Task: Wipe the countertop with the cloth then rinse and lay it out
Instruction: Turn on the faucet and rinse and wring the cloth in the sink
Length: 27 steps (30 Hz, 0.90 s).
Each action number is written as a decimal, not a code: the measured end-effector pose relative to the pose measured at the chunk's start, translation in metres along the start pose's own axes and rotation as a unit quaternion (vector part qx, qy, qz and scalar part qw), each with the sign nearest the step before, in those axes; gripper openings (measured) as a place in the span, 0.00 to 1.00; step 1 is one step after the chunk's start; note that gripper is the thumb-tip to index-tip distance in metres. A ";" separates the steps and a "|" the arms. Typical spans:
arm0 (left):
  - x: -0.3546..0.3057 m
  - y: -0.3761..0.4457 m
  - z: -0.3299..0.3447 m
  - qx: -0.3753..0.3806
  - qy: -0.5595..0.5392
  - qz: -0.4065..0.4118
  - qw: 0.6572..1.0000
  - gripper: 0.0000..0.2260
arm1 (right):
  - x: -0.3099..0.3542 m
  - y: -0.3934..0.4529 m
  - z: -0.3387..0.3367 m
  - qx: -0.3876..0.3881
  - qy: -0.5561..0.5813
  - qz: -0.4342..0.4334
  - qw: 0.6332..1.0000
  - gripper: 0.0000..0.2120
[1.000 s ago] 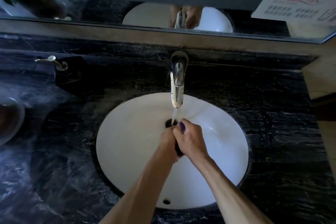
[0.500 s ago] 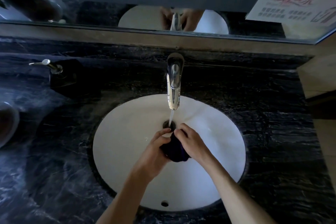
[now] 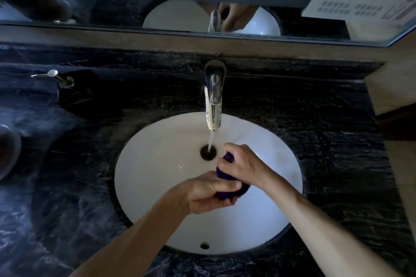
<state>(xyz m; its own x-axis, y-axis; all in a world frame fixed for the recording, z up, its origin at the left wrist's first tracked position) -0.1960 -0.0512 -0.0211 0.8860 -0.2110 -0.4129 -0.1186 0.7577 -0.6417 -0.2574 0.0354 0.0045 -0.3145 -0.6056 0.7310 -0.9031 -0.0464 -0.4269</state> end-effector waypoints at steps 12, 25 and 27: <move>0.002 0.005 -0.016 -0.113 0.211 -0.002 0.971 0.12 | -0.004 -0.014 0.022 0.113 -0.099 0.118 0.982 0.22; -0.002 0.003 -0.044 -0.305 0.381 0.029 0.872 0.06 | -0.029 0.000 0.050 0.131 -0.043 0.226 0.964 0.11; 0.005 0.002 -0.047 -0.337 0.409 0.023 0.848 0.04 | -0.032 -0.001 0.055 0.130 -0.065 0.236 0.961 0.10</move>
<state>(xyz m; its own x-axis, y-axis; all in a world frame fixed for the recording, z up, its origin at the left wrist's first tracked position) -0.2128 -0.0800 -0.0552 0.2979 -0.7576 -0.5807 -0.6182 0.3104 -0.7221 -0.2306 0.0113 -0.0483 -0.6164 -0.7013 0.3581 -0.5601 0.0708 -0.8254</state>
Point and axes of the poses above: each hand's wrist, its own y-axis towards the middle knuckle, its own z-axis out of the palm, x = y × z, the point moved 9 cm from there along y, towards the middle knuckle, and after that the axes turned 2 degrees about y, right-handed, at the moved point
